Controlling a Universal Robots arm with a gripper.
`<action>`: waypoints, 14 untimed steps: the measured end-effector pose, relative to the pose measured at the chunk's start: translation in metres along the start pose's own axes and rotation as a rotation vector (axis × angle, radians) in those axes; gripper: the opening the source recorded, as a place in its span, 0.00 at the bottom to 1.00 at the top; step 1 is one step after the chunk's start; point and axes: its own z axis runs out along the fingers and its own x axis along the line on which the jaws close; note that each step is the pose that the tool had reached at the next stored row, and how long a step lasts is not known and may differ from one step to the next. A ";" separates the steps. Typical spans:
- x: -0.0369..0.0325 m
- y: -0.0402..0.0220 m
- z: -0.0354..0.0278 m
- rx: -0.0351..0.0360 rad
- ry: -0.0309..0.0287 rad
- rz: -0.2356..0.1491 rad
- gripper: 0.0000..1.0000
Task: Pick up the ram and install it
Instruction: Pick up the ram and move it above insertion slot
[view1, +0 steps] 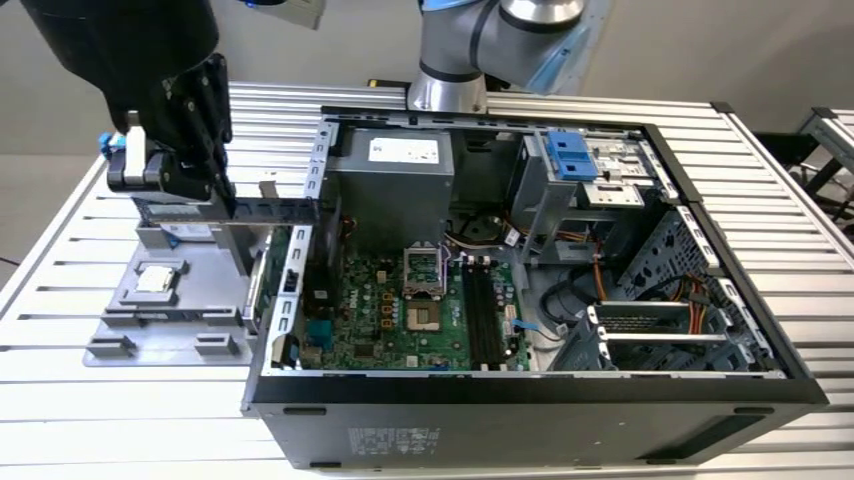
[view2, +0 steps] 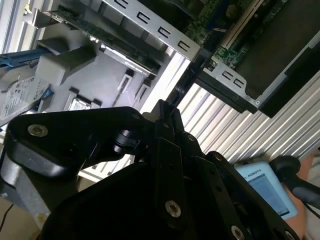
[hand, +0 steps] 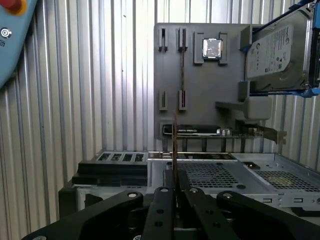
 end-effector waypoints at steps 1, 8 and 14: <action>0.0000 -0.0031 0.0001 0.0000 0.0000 0.000 0.00; -0.0001 -0.0249 0.0006 0.0000 0.0000 0.000 0.00; -0.0002 -0.0444 0.0012 0.0000 0.0000 0.000 0.00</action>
